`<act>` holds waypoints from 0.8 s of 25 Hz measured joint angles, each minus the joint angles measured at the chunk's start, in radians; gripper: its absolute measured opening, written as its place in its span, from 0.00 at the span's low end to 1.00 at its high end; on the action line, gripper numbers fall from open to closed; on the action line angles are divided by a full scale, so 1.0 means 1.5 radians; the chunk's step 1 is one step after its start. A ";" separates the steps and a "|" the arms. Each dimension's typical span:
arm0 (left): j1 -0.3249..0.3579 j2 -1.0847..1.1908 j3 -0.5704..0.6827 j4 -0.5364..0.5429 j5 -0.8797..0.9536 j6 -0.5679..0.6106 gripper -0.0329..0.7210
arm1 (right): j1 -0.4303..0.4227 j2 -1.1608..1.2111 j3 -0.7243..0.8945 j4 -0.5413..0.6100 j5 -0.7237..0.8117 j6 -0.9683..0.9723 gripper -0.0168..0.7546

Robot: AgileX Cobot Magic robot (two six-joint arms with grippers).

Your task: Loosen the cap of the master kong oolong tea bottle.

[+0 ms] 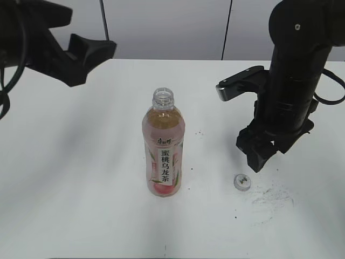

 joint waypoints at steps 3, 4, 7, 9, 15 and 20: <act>0.000 -0.017 0.000 -0.144 0.133 -0.007 0.82 | 0.000 0.000 0.000 -0.005 0.000 0.000 0.71; -0.001 -0.023 0.000 -0.192 0.164 -0.007 0.82 | 0.000 0.000 0.000 -0.007 0.000 0.000 0.71; -0.015 -0.046 0.000 -0.295 0.263 -0.009 0.81 | 0.000 0.000 0.000 -0.009 0.000 0.000 0.71; -0.038 -0.066 0.000 -0.333 0.315 -0.008 0.79 | 0.000 -0.003 0.000 -0.009 0.000 0.000 0.71; -0.132 -0.174 0.000 -0.397 0.530 0.058 0.74 | 0.000 -0.069 0.000 -0.011 0.013 0.003 0.71; -0.162 -0.349 0.000 -0.406 0.686 0.119 0.73 | 0.000 -0.163 0.000 -0.012 0.068 0.007 0.71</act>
